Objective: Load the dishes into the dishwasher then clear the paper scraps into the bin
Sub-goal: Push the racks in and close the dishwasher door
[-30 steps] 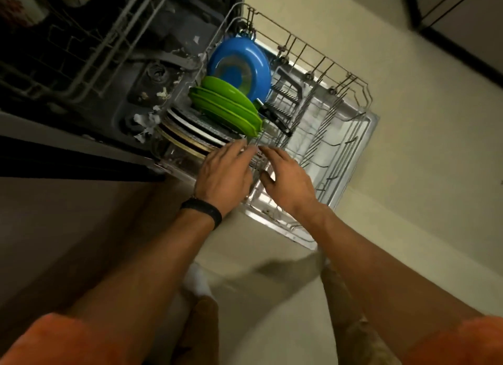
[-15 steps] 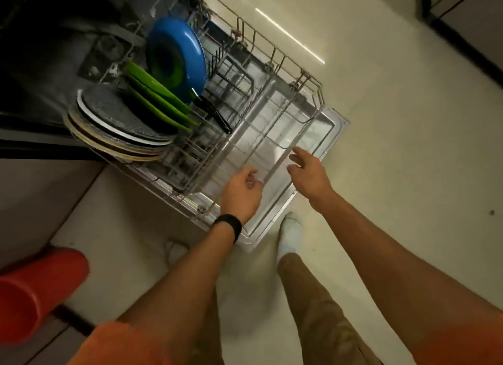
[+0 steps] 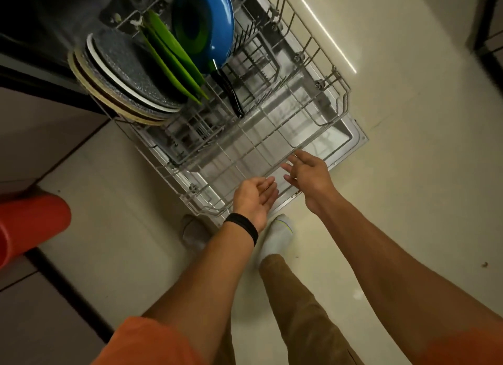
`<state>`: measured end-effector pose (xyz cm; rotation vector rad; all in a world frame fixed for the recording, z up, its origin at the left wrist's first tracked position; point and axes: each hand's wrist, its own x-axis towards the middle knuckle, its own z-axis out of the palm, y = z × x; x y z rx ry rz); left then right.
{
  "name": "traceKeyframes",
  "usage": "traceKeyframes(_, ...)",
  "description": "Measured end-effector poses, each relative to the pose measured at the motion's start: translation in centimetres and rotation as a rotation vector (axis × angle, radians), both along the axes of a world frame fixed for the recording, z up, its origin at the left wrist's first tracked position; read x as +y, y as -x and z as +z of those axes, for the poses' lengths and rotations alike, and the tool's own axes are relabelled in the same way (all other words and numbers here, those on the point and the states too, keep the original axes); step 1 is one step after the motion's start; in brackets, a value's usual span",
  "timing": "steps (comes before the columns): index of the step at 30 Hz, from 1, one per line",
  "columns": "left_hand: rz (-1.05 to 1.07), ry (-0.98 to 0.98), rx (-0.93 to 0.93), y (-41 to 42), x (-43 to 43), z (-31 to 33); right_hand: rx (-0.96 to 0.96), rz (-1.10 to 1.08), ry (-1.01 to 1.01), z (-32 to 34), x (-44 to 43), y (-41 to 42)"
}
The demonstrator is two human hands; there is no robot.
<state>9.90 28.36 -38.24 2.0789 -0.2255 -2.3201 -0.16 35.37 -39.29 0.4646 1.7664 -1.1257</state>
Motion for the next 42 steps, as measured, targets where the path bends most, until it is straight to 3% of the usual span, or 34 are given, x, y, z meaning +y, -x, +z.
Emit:
traceKeyframes(9,0.132,0.149,0.028,1.8,-6.7,0.5,-0.021,0.149,0.164,1.1,-8.0,1.5)
traceKeyframes(19,0.172,0.259,0.111,2.7,-16.7,-0.9,0.053,0.158,0.233,0.3,-17.9,2.6)
traceKeyframes(42,-0.173,0.595,0.145,5.6,-40.7,-4.6,0.185,0.434,0.334,0.2,-40.7,6.4)
